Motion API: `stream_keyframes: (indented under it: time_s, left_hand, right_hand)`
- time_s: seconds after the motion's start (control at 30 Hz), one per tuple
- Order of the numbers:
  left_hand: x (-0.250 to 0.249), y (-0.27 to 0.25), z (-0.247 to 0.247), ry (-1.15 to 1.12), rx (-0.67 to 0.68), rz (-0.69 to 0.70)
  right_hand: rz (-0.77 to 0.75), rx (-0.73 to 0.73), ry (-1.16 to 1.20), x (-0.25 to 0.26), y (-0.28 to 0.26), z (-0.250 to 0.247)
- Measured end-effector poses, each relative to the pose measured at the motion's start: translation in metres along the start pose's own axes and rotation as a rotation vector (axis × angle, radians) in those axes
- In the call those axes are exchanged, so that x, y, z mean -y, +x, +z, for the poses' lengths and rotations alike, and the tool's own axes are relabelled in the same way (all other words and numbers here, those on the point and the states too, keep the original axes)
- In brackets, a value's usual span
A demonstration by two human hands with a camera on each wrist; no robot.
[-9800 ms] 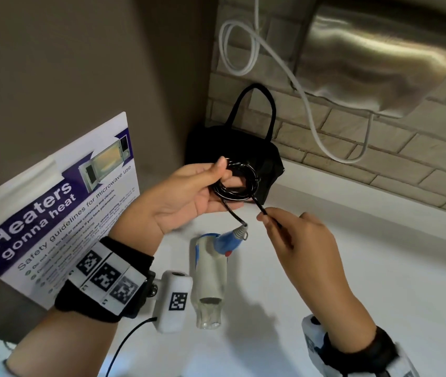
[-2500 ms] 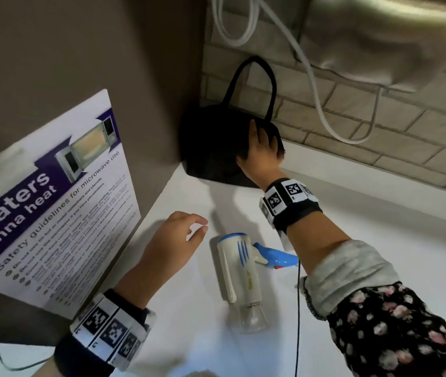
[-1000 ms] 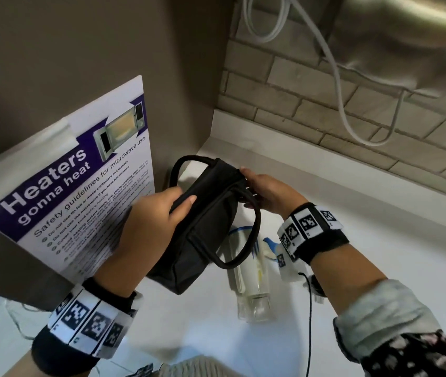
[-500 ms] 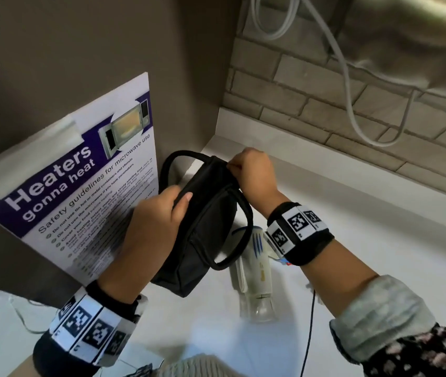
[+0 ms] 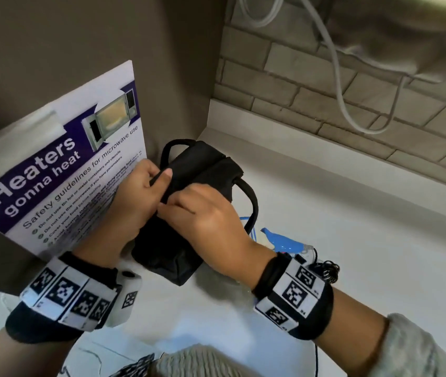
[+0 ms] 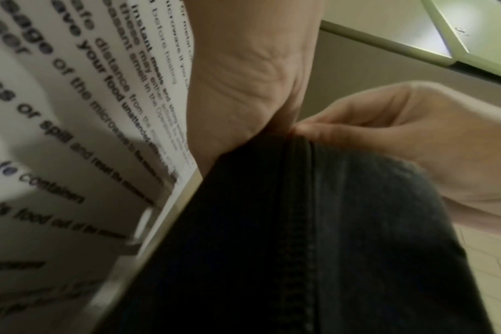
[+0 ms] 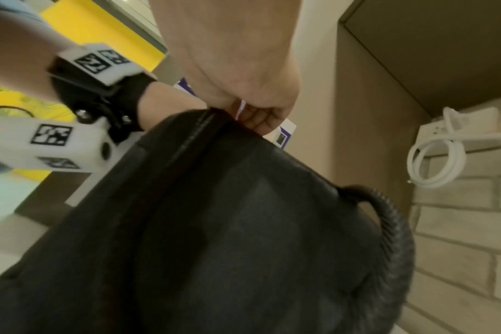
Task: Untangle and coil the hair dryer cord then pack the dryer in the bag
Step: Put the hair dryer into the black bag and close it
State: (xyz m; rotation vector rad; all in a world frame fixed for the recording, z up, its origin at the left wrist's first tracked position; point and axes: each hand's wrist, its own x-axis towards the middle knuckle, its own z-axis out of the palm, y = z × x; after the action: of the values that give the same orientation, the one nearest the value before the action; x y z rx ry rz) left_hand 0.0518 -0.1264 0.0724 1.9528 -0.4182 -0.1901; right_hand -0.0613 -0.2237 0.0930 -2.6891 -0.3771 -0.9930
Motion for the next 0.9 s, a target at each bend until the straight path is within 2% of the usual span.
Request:
stream_keyframes:
  time_s: [0.07,0.13,0.2,0.3,0.4,0.5,0.6,0.67,0.77,0.83,0.9]
  left_hand:
    - [-0.006,0.001,0.0,0.075,0.007,0.028]
    - [-0.013,0.001,0.001,0.152,0.013,0.054]
    - [-0.018,0.001,0.002,0.209,0.025,0.073]
    - [-0.021,0.003,0.003,0.211,0.051,0.043]
    - [-0.022,0.006,0.003,0.219,0.07,0.001]
    - [-0.023,0.004,0.003,0.317,0.058,0.067]
    - [-0.029,-0.011,0.0,0.446,-0.005,0.227]
    - [-0.037,-0.026,-0.001,0.506,-0.087,0.391]
    - [-0.055,-0.051,0.006,0.502,-0.171,0.669]
    - [-0.065,-0.064,0.017,0.422,-0.078,0.768]
    - [-0.065,-0.076,0.035,0.398,0.096,0.862]
  right_hand:
    - [0.017,-0.027,0.115,0.011,-0.008,0.004]
    - [-0.104,-0.007,0.078,0.021,-0.018,0.011]
    - [-0.219,0.089,-0.05,0.028,-0.033,0.022]
    - [-0.218,0.3,-0.195,0.035,-0.056,0.039]
    - [-0.082,0.424,-0.113,0.04,-0.063,0.043]
    - [0.022,0.473,-0.014,0.041,-0.054,0.035]
    - [0.123,0.511,-0.004,0.04,-0.047,0.016]
    - [0.235,0.492,0.012,0.033,-0.049,-0.006]
    - [0.466,0.293,0.08,0.011,-0.062,-0.046]
    - [0.636,0.197,0.051,-0.012,-0.082,-0.068]
    - [0.779,0.192,-0.034,-0.039,-0.11,-0.084]
